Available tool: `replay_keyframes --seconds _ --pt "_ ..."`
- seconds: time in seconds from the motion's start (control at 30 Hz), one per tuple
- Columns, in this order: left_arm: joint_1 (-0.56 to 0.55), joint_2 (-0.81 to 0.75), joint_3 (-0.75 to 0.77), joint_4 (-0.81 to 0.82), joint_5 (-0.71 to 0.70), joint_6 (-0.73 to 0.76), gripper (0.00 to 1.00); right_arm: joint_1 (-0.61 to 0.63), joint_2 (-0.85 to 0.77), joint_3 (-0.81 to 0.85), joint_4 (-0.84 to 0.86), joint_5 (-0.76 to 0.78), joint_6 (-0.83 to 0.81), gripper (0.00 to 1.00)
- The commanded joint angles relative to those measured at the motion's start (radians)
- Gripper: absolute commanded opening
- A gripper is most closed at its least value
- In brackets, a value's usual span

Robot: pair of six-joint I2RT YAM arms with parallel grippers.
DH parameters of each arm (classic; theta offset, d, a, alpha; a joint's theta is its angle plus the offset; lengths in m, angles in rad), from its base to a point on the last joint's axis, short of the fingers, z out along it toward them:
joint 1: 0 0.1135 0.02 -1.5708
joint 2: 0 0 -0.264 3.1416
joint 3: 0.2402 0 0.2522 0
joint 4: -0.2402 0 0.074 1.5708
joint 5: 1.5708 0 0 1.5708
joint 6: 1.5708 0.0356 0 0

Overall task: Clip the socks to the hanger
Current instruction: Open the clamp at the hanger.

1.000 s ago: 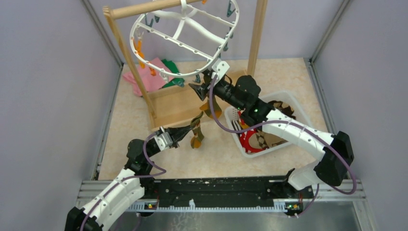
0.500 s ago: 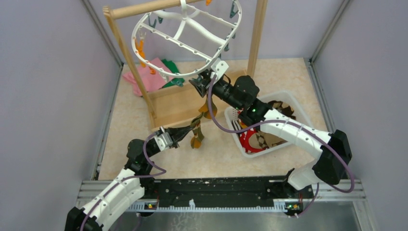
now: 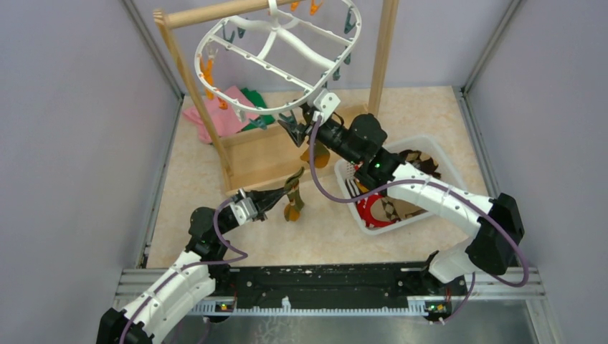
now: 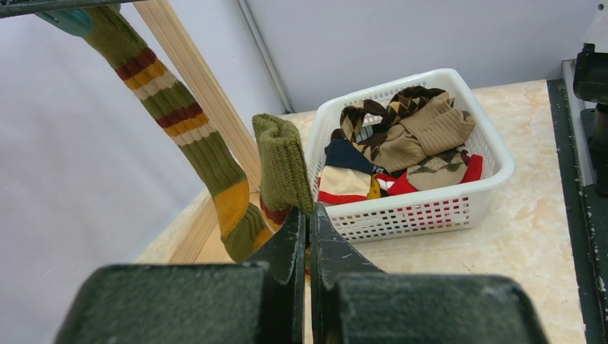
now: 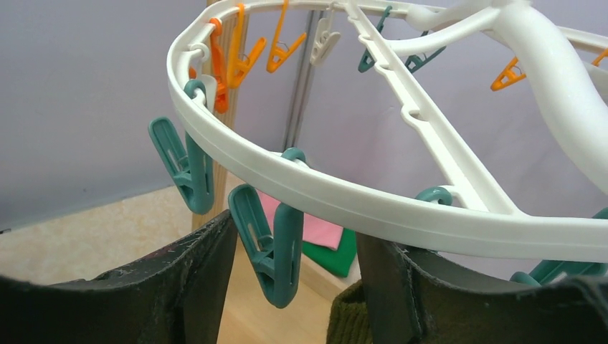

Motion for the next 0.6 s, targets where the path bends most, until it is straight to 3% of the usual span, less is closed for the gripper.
replay_keyframes --seconds 0.0,0.57 --pt "-0.003 0.0 0.002 0.055 0.023 0.004 0.0 0.013 -0.024 0.008 0.079 0.012 -0.025 0.62" --pt "-0.003 0.012 0.01 0.058 0.035 -0.002 0.0 0.048 -0.061 -0.126 0.23 0.029 -0.141 0.6"
